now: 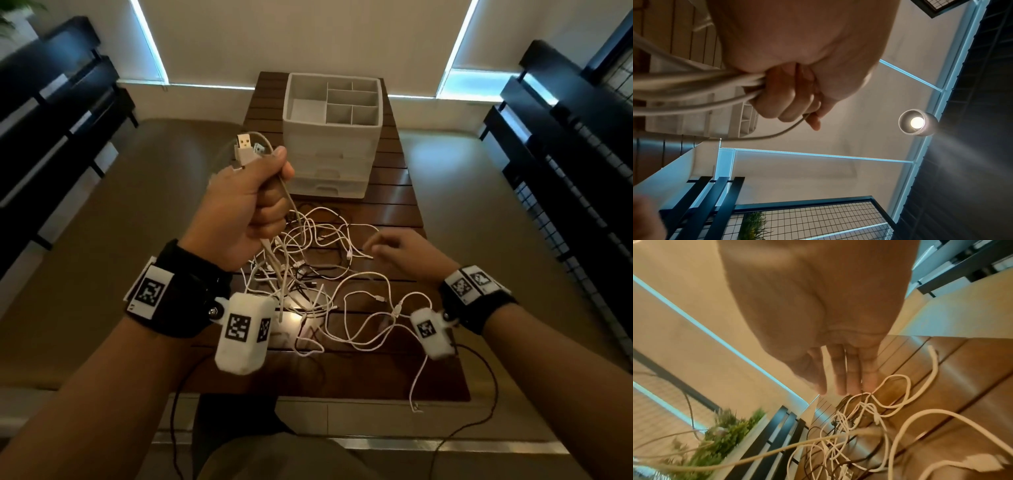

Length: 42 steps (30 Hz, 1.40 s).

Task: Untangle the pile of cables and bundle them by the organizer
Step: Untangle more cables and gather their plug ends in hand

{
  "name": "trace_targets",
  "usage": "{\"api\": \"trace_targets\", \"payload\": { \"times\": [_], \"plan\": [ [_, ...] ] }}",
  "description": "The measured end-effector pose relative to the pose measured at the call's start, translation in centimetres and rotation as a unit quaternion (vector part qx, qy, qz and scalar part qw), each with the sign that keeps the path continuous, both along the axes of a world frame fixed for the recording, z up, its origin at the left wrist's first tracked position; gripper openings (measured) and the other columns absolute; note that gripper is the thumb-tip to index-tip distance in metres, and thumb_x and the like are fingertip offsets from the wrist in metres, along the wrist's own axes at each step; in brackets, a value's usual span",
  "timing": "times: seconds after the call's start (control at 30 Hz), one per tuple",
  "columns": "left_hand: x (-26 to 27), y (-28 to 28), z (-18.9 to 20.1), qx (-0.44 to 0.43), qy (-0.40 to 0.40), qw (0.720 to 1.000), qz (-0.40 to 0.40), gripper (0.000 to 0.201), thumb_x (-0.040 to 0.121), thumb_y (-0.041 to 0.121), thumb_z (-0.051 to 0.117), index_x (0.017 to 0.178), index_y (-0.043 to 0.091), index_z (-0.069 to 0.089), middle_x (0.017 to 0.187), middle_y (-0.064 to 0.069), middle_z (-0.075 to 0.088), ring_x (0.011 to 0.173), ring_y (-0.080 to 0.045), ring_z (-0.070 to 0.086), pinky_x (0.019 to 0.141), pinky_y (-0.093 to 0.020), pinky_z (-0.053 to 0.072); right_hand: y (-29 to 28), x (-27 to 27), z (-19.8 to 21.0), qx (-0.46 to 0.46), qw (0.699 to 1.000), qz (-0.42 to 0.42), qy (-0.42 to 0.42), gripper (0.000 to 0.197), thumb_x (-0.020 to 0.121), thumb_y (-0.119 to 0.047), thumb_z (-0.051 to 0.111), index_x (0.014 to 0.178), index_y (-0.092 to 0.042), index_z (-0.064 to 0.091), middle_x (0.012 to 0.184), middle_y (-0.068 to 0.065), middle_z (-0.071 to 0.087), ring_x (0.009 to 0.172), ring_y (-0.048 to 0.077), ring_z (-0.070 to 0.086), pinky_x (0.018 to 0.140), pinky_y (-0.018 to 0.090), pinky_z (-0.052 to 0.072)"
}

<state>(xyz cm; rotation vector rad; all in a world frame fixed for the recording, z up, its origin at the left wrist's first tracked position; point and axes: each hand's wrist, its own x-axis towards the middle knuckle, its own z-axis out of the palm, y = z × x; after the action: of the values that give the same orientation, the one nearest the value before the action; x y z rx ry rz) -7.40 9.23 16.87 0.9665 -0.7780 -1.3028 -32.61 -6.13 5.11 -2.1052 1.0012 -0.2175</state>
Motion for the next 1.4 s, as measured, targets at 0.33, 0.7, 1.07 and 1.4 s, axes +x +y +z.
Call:
{"api": "trace_targets", "payload": {
  "times": [0.33, 0.7, 1.07, 1.4],
  "plan": [
    [1.4, 3.3, 3.5, 0.001, 0.004, 0.995, -0.095, 0.032, 0.105, 0.033, 0.045, 0.079, 0.018, 0.055, 0.057, 0.004, 0.012, 0.039, -0.009, 0.013, 0.032, -0.014, 0.022, 2.3, 12.6, -7.1, 0.138, 0.952, 0.235, 0.143, 0.031, 0.109, -0.017, 0.046, 0.129, -0.019, 0.069, 0.114, -0.008, 0.07, 0.095, 0.007, 0.065, 0.088, 0.032, 0.055],
    [1.8, 2.4, 3.6, 0.03, 0.009, 0.996, -0.083, 0.035, 0.105, 0.03, 0.043, 0.077, 0.015, 0.056, 0.056, 0.003, 0.01, 0.038, -0.009, 0.011, 0.033, -0.011, 0.023, -3.1, 13.5, -8.7, 0.031, 0.953, 0.22, 0.205, 0.035, 0.101, -0.006, 0.045, 0.121, -0.021, 0.07, 0.12, -0.001, 0.063, 0.103, 0.018, 0.058, 0.075, 0.023, 0.045],
    [1.3, 2.3, 3.2, 0.034, 0.013, 0.996, -0.081, 0.032, 0.103, 0.031, 0.046, 0.077, 0.015, 0.057, 0.057, 0.003, 0.012, 0.04, -0.01, 0.011, 0.033, -0.012, 0.022, 0.8, 12.4, -8.8, 0.183, 0.947, 0.196, 0.176, 0.032, 0.103, -0.001, 0.041, 0.117, 0.0, 0.069, 0.106, 0.004, 0.07, 0.078, 0.012, 0.065, 0.075, 0.04, 0.061],
    [1.3, 0.6, 0.9, 0.043, -0.04, 0.997, -0.042, 0.032, 0.106, 0.03, 0.049, 0.082, 0.013, 0.062, 0.056, 0.002, 0.015, 0.039, -0.009, 0.014, 0.037, -0.016, 0.016, -3.4, 11.3, -5.3, 0.138, 0.988, -0.067, -0.032, 0.026, 0.104, -0.007, 0.044, 0.101, -0.012, 0.07, 0.094, 0.012, 0.071, 0.076, 0.025, 0.066, 0.061, 0.03, 0.058]
  ]
}}
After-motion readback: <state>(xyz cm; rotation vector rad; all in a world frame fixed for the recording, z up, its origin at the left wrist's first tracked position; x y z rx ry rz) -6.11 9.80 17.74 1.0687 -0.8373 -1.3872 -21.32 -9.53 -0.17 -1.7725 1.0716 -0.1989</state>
